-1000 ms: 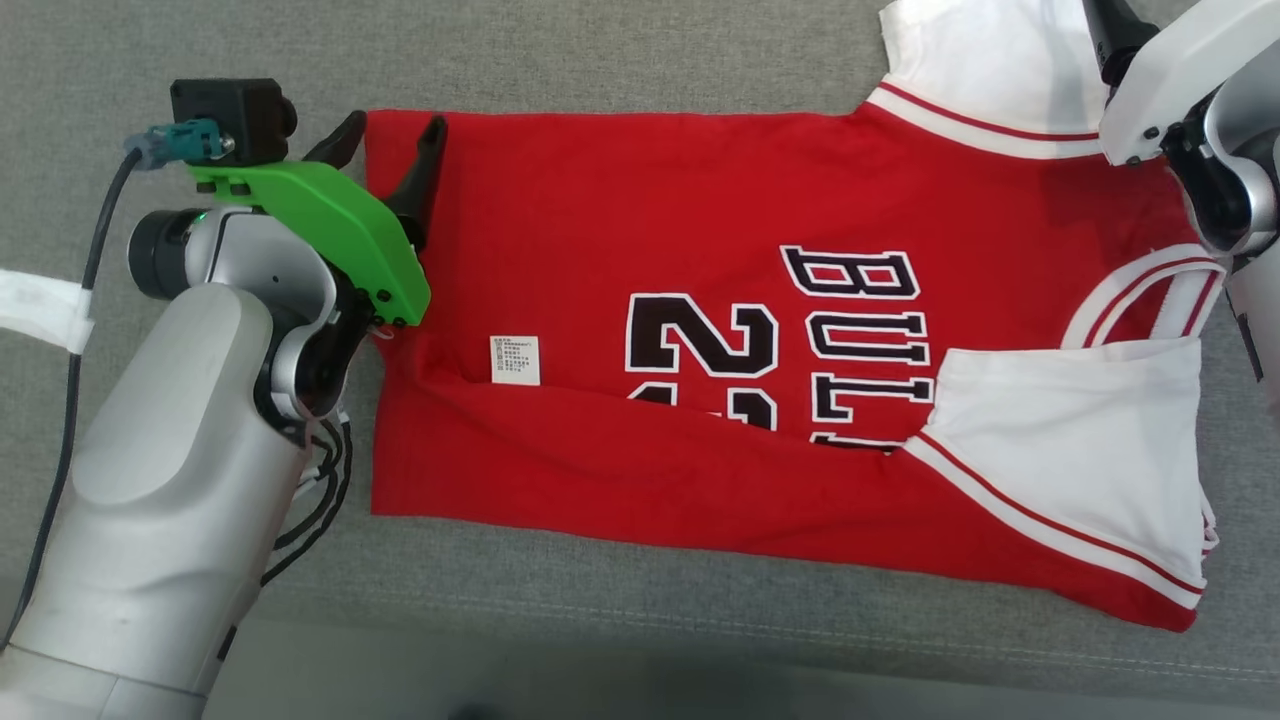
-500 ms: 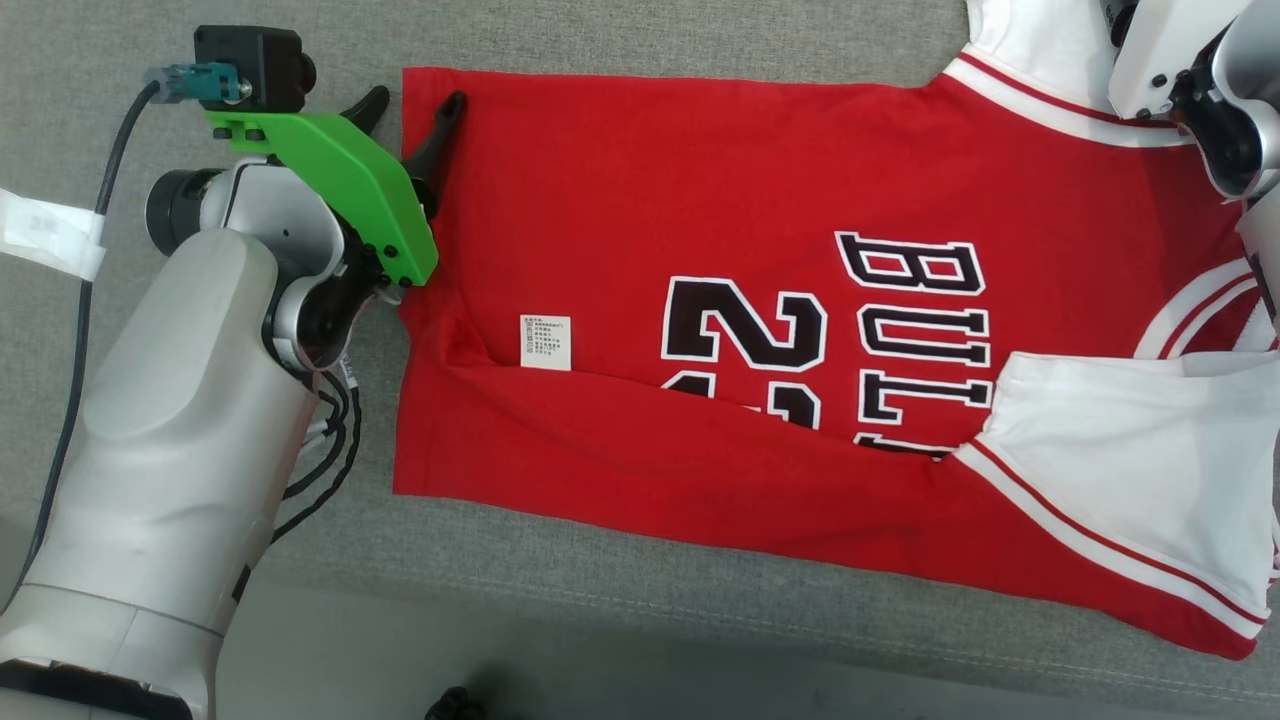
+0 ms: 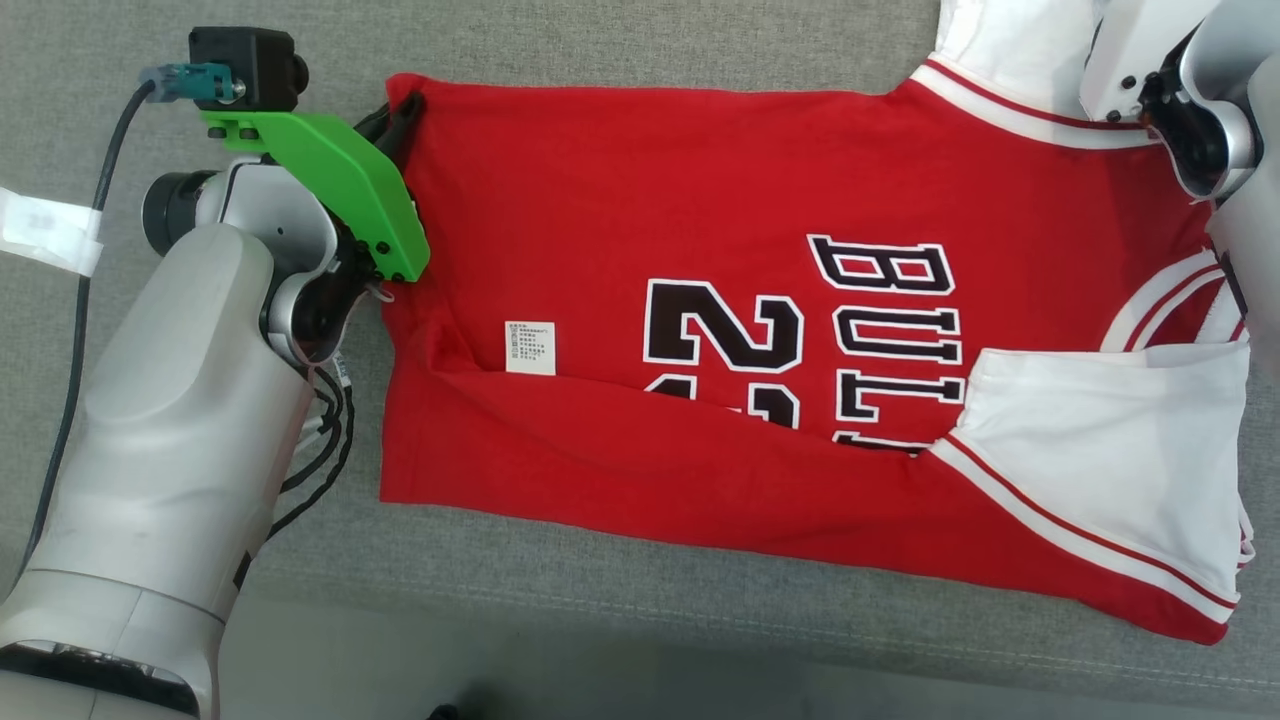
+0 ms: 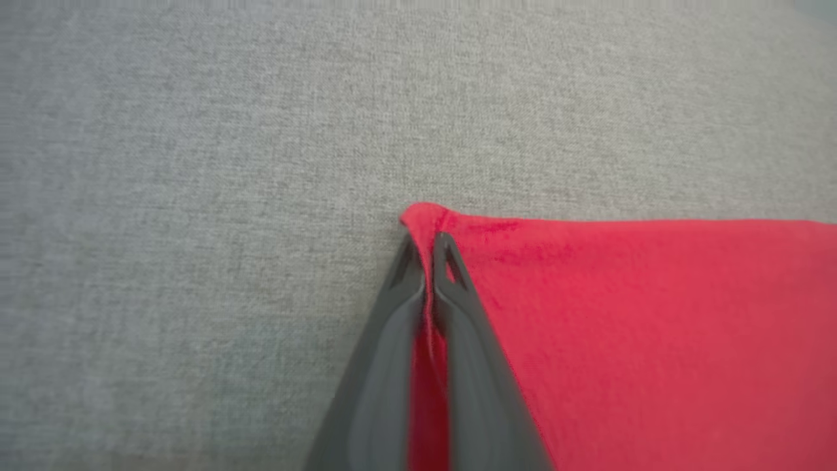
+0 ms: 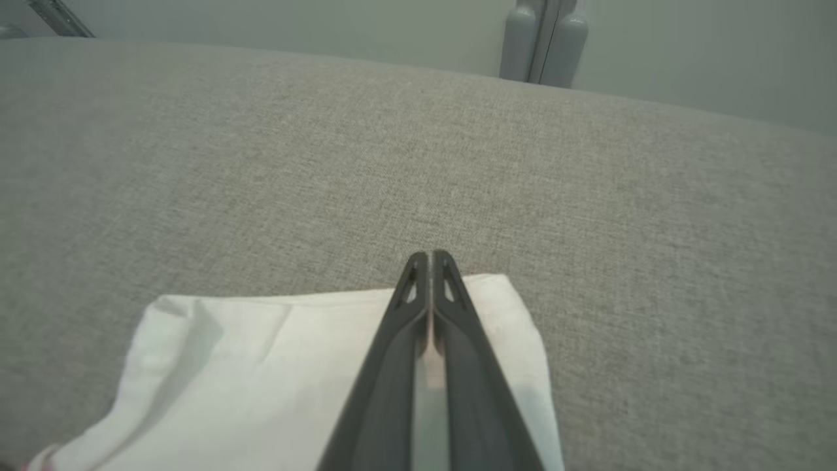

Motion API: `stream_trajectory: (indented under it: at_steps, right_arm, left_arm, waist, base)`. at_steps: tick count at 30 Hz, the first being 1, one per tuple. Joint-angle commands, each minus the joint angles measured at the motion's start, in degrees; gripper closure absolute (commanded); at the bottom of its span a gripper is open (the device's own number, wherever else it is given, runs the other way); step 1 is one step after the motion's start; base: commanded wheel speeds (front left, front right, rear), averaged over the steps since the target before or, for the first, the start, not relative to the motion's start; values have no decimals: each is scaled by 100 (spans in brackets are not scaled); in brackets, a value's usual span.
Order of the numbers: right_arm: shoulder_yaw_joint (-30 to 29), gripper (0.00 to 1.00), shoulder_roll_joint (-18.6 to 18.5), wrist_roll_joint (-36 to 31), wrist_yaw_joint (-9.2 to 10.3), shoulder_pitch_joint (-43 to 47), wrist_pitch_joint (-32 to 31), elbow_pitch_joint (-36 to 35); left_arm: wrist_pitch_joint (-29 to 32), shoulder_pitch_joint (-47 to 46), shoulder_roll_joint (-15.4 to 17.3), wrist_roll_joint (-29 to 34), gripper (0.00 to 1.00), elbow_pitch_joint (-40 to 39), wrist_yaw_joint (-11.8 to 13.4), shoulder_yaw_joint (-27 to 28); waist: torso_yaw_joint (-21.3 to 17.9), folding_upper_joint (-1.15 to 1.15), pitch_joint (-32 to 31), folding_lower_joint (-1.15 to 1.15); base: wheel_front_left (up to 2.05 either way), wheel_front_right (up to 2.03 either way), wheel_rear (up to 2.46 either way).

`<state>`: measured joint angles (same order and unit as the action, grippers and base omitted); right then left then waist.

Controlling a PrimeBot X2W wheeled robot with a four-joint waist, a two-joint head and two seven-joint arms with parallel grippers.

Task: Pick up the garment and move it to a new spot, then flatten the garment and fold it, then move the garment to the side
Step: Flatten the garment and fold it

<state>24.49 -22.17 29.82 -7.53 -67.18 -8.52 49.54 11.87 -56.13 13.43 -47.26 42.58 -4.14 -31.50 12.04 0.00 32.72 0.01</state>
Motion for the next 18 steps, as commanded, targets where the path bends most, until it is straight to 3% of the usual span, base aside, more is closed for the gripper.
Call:
stream_trajectory:
  at_steps: [1, 12, 18]
  right_arm:
    - [12, 100, 5, 43, 9, 3, 58, -38]
    - [253, 100, -149, 479, 9, 344, 589, -689]
    - [233, 100, -279, 733, 9, 992, 958, -1462]
  left_arm:
    - [-29, -93, 16, 1, 100, 38, 13, 21]
    - [-395, 141, 189, -12, 100, 4, 22, 104]
    - [-546, 577, 373, -1, 100, -351, 111, 102]
  waist:
    - [-18, 0, -38, -1]
    - [-191, 0, -418, -1]
    - [-322, 0, -679, -1]
  base:
    - [0, 0, 0]
    - [0, 0, 0]
    - [0, 0, 0]
